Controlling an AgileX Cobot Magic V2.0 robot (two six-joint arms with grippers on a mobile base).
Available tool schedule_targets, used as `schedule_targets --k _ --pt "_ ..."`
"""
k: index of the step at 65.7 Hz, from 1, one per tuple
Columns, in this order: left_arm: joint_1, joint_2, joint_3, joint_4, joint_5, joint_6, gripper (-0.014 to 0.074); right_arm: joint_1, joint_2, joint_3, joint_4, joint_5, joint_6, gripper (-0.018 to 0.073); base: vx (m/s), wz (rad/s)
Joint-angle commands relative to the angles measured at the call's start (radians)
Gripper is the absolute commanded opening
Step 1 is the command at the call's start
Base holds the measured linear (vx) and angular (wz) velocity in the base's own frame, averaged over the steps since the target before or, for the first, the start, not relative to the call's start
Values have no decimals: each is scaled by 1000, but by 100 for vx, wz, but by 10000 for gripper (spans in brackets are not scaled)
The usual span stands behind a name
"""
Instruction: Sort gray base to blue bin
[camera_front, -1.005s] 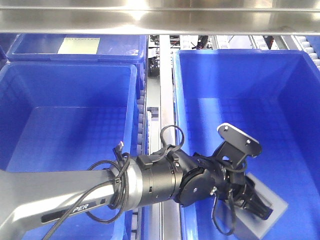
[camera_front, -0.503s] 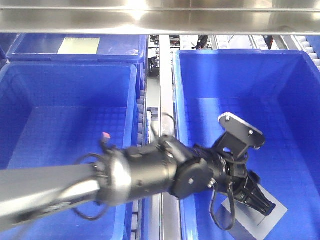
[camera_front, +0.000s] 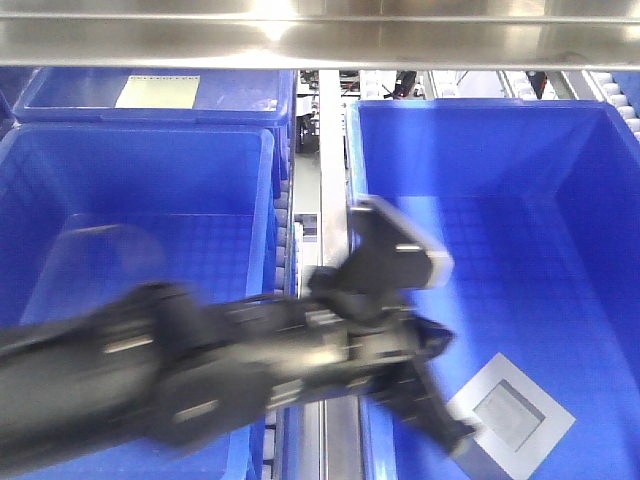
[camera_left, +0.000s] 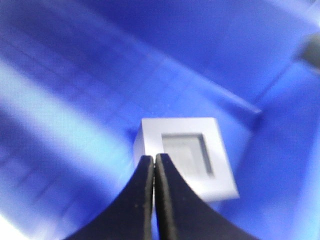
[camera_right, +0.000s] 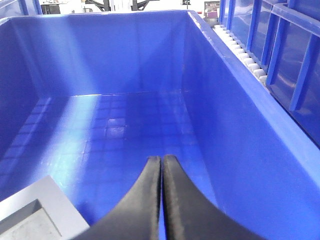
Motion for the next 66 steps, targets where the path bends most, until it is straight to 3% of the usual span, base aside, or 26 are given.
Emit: schedule_targets --k 1,24,39,54,66 --pt "-5 -154 53 -13 -77 0 -8 0 -2 1 -7 -47 -8 -5 0 0" --pt "-5 -551 348 -15 -136 -2 -8 0 -2 1 -7 -47 -8 -5 0 0" --pt "-5 -842 539 -92 -178 -2 -8 0 -2 1 -7 -47 -8 -5 0 0" --pt "-5 -1063 666 -92 -131 -2 -7 0 -2 1 -7 -47 -8 -5 0 0" --pt "-5 -1092 698 -91 -77 -1 -7 0 -2 1 -7 -47 -8 -5 0 0"
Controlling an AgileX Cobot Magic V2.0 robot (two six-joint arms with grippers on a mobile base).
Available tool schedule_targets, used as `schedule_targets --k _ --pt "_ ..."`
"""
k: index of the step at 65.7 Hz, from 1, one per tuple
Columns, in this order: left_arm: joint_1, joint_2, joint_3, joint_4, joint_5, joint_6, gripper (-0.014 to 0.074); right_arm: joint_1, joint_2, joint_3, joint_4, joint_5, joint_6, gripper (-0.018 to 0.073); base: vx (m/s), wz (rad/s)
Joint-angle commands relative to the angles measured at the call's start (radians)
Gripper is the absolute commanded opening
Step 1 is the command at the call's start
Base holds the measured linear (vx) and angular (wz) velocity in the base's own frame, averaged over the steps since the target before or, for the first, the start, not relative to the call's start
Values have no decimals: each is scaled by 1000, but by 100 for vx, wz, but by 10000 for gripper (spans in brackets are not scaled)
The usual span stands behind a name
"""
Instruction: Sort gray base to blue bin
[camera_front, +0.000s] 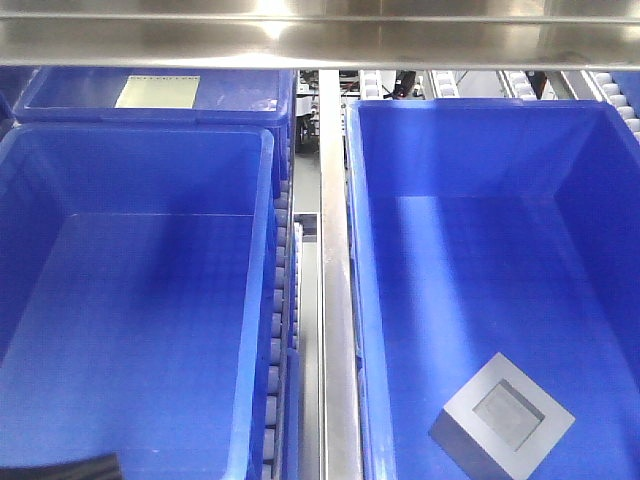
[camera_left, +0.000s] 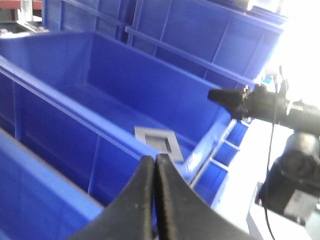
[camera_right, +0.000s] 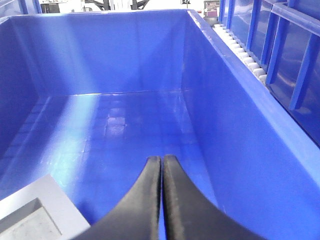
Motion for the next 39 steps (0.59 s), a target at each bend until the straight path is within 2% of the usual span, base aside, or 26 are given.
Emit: schedule_targets --k 1,18,28,39 --pt "-5 5 -20 -11 -36 -1 -7 0 -2 1 -7 -50 -8 -5 0 0" --pt "-5 5 -20 -11 -22 -1 -6 0 -2 1 -7 -50 -8 -5 0 0" --pt "-5 5 -18 -7 -93 0 -6 0 -2 1 -7 -50 -8 -5 0 0" --pt "-5 0 -10 158 -155 -2 -6 0 -2 1 -7 -50 -8 -5 0 0"
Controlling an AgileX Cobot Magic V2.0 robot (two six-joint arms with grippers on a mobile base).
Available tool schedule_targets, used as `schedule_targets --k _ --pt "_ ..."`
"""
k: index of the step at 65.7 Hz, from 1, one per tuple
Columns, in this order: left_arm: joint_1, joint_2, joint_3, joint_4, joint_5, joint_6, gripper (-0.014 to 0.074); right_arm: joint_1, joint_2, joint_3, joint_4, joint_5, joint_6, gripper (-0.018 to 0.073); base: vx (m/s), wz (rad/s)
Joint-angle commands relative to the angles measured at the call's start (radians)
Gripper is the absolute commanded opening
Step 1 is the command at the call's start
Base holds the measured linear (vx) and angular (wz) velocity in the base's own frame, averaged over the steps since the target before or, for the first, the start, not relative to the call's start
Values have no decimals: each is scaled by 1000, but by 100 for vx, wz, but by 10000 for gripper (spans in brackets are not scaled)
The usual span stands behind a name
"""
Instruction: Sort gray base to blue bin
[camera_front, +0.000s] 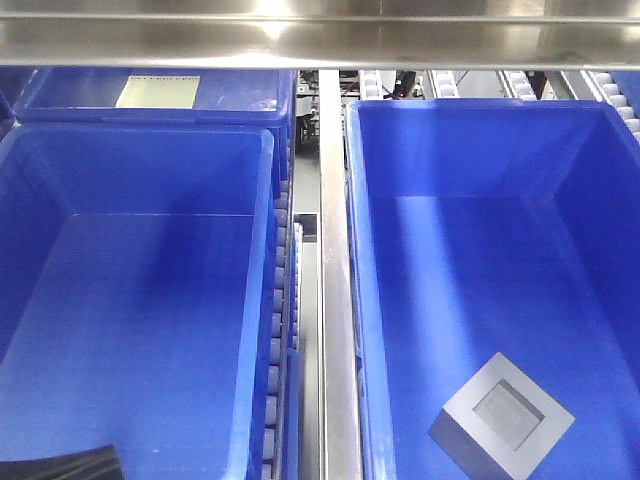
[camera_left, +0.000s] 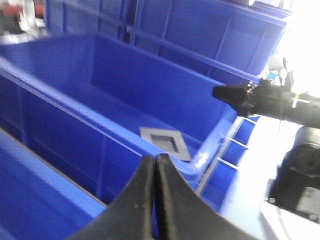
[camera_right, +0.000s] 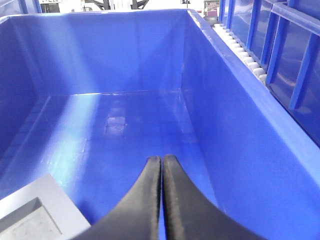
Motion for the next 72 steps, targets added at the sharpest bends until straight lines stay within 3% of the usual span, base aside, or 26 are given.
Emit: schedule_targets --k 1,19,27,36,51,58,62,67,72 --pt "-5 2 -23 83 -108 -2 -6 0 -2 1 -7 -51 -8 -5 0 0" --pt "-5 2 -23 141 -117 -3 -6 0 -2 1 -7 -51 -8 -5 0 0" --pt "-5 2 -23 141 -123 -5 -6 0 -2 1 -7 -51 -8 -5 0 0" --pt "-5 2 -23 148 -125 -81 -6 0 -2 1 -7 -51 -8 -5 0 0" --pt "4 2 -23 146 -124 -69 -6 0 -2 1 -7 -51 -8 -5 0 0" --pt "62 -42 -23 137 -126 -70 -6 0 -2 1 -7 -51 -8 -5 0 0" --pt "130 -90 -23 138 -126 -69 -6 0 -2 1 -7 -51 -8 -5 0 0" --pt "245 -161 -23 139 -115 -57 -6 0 -2 1 -7 -51 -8 -5 0 0" --pt "372 -234 -23 138 -63 4 -6 0 -2 1 -7 -51 -8 -5 0 0"
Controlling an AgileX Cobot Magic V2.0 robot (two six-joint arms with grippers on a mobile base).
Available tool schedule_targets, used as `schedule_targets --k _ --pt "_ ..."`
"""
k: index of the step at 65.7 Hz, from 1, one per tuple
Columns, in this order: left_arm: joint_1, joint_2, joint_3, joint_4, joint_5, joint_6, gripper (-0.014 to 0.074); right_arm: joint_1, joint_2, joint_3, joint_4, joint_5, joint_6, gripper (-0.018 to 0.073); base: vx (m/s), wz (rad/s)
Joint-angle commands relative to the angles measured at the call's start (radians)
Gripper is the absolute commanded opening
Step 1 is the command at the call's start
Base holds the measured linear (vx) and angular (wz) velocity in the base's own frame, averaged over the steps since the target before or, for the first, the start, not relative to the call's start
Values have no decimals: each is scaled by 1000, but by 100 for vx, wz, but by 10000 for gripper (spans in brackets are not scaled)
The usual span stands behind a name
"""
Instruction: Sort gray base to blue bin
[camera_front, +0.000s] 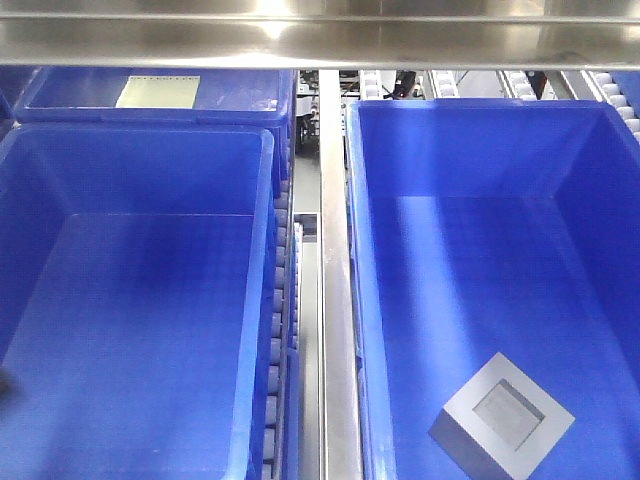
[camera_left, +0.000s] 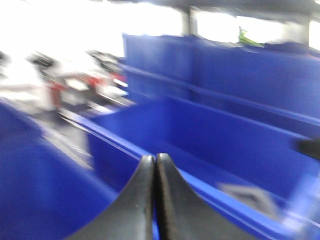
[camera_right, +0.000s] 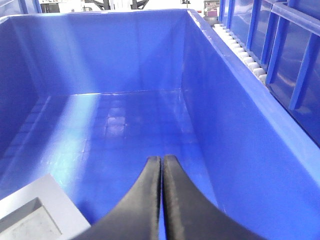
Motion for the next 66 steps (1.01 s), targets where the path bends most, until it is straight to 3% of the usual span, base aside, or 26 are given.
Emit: schedule_targets --k 1,12,21,27,32,58,66 --pt "151 -72 -29 -9 -15 53 -6 0 -2 1 -7 -51 -8 -5 0 0" --pt "463 -181 -29 -8 153 120 -6 0 -2 1 -7 -51 -8 -5 0 0" --pt "641 -245 -23 -8 248 118 -6 0 -2 1 -7 -51 -8 -5 0 0" --pt "700 -257 7 2 214 118 -6 0 -2 1 -7 -51 -8 -5 0 0" --pt "726 -257 38 19 177 118 -6 0 -2 1 -7 -51 -8 -5 0 0" --pt "726 -257 303 27 -7 117 -6 0 -2 1 -7 -51 -8 -5 0 0" --pt "726 -257 317 27 -43 116 -6 0 -2 1 -7 -51 -8 -5 0 0"
